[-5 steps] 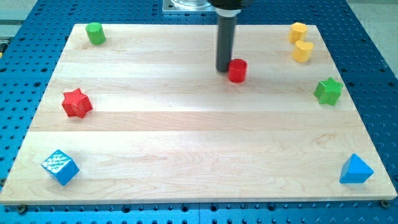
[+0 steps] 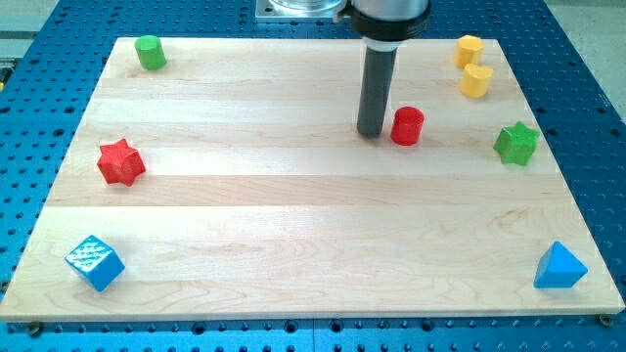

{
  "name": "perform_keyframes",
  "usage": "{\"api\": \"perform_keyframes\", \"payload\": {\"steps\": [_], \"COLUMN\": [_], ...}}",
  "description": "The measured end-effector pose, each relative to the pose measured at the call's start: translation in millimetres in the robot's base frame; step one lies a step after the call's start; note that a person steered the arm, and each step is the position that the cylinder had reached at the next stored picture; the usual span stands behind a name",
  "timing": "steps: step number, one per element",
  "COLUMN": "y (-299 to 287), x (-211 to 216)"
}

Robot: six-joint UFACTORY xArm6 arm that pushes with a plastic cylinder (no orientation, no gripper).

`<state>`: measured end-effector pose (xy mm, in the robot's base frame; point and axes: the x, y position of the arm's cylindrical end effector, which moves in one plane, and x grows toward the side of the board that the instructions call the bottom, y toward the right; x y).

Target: Move the red circle to the left of the green star

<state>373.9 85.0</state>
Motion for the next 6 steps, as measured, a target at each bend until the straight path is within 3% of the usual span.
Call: {"api": "perform_keyframes", "payload": {"steps": [1, 2, 3, 4, 6], "y": [13, 15, 20, 55, 74], "x": [-33, -19, 23, 38, 18]}}
